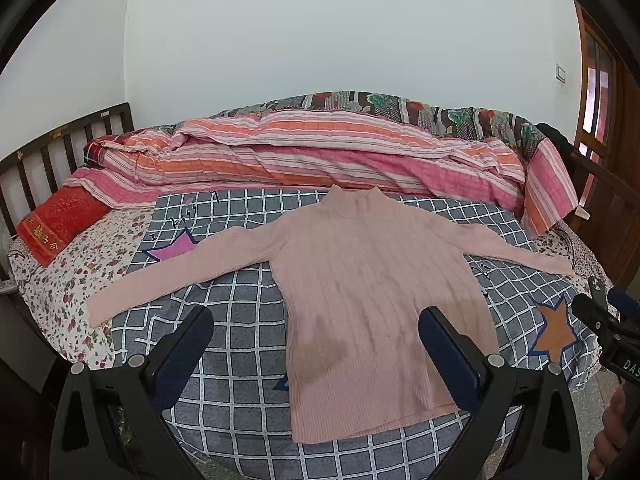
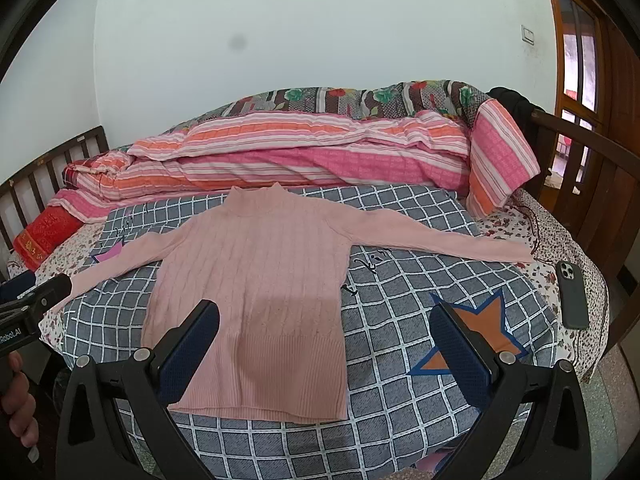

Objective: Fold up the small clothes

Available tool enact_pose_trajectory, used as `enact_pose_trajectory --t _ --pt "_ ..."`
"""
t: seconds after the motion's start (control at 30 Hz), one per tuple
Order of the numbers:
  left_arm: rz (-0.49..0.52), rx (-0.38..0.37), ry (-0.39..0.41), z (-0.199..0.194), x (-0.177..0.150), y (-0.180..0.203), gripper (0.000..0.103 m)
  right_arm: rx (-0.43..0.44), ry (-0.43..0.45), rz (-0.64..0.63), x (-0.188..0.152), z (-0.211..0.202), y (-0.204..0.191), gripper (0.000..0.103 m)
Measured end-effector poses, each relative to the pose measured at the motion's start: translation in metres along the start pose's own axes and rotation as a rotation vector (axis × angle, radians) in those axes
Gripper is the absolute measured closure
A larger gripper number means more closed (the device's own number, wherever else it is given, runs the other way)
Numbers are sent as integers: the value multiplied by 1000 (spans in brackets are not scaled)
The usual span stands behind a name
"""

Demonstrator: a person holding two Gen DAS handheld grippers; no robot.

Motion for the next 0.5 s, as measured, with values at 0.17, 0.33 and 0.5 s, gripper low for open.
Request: enact_pose_trajectory --t 0.17,0.33,0.5 --pt "1 -1 -1 0 1 1 0 0 -2 0 0 0 0 0" --pt "-2 -3 -1 -1 1 2 0 0 0 -5 1 -1 -1 0" --pt "-4 -5 3 -1 1 1 0 -1 4 -10 1 -3 -3 0"
Point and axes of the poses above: each gripper's, at about its wrist camera, not at the fingertips, and z roughly the way its jaws point, y to its right, x to its top, the point moved 1 cm from there along z, roughly the way its jaws point, and after that the axes turned 7 degrees about -z, right-handed, at the moved point
